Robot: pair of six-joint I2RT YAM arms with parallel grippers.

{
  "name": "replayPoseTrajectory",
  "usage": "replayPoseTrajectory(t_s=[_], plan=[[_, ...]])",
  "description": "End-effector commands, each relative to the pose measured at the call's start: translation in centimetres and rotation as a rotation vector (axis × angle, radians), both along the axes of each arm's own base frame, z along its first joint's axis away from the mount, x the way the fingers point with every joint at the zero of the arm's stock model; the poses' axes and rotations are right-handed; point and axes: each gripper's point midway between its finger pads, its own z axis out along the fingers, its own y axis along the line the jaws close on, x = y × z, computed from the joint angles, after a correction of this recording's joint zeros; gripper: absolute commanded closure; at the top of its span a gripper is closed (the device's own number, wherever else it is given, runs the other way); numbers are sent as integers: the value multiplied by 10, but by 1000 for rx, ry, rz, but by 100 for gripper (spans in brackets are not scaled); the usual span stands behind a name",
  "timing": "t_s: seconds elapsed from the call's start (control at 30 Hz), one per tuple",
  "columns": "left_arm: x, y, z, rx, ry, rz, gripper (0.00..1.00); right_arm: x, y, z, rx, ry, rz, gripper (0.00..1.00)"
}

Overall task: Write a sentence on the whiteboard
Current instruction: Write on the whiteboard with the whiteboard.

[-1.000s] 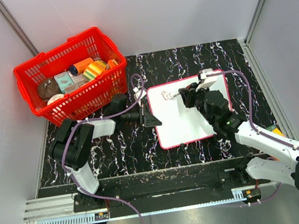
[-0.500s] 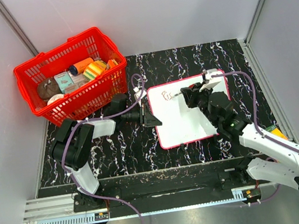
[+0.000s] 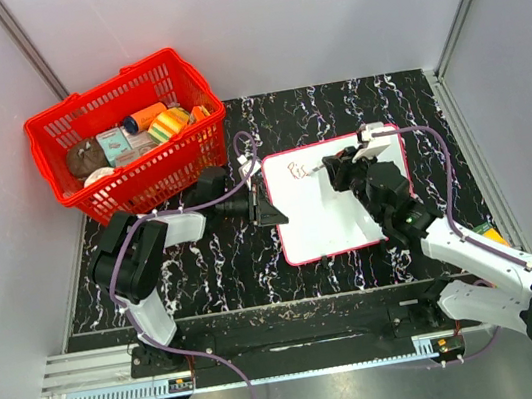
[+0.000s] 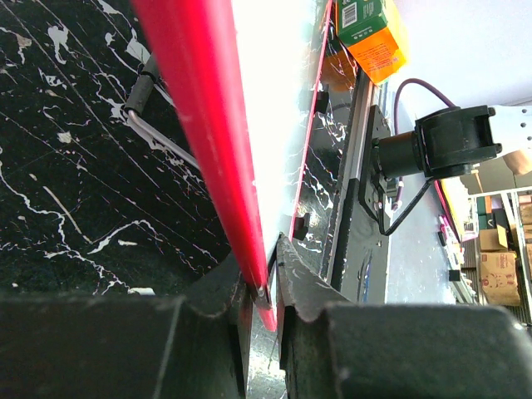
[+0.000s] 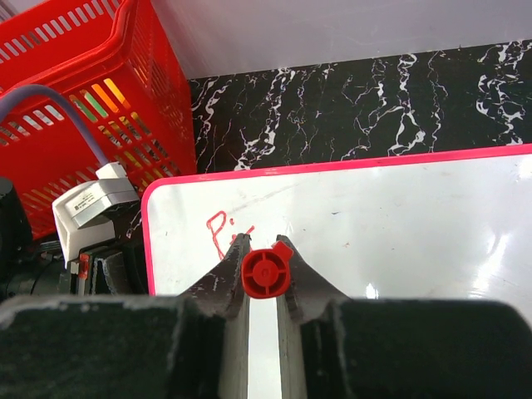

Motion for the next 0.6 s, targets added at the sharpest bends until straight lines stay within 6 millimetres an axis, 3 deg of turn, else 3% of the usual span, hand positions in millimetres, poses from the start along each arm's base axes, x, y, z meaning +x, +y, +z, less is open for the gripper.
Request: replayPoseTrajectory(t_s=[0.0,0.57], plan=[[-1,-6,-9,38,-76,-19,100,6,-9,32,42,-73,-45,100],[-1,-6,-10,38,-74,-20,100,11,-8,51,64,-115,-46,100]])
